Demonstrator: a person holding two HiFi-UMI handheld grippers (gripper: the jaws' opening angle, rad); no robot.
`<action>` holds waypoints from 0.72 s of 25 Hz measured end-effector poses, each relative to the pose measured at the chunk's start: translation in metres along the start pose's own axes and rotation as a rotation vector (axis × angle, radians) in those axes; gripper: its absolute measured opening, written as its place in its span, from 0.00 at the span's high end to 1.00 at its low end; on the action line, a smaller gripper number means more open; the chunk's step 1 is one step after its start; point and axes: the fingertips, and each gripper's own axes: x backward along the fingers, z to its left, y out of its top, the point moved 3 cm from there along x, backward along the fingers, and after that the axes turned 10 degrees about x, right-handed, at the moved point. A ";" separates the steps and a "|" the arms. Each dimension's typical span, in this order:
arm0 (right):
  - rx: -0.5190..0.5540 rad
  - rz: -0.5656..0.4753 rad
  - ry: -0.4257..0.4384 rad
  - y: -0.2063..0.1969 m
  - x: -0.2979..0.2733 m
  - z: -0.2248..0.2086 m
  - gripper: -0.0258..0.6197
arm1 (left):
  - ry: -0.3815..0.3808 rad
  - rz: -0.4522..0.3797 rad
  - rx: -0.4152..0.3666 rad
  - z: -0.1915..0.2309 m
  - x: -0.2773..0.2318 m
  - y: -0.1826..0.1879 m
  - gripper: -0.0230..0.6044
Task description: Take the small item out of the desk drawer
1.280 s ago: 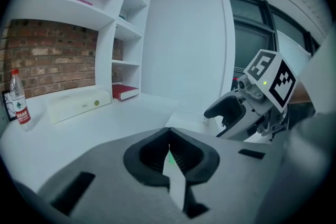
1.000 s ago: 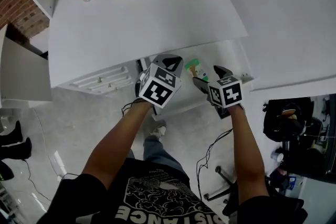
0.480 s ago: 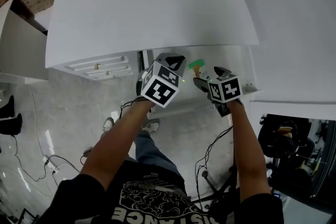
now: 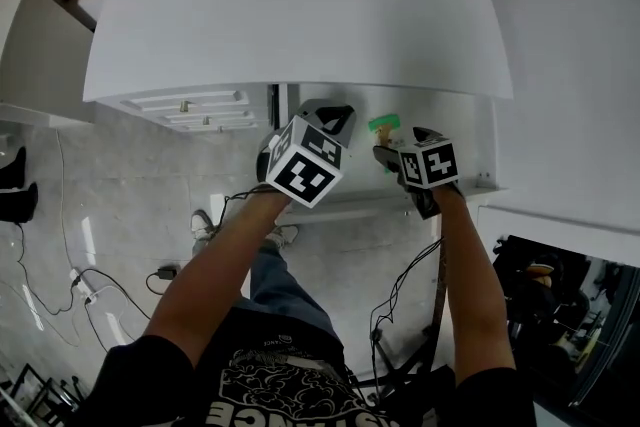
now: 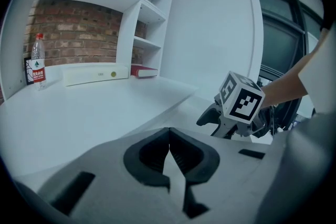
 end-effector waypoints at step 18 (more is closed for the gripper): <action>-0.016 0.105 -0.005 -0.017 -0.047 -0.014 0.25 | 0.061 0.042 0.022 0.018 -0.005 -0.021 0.95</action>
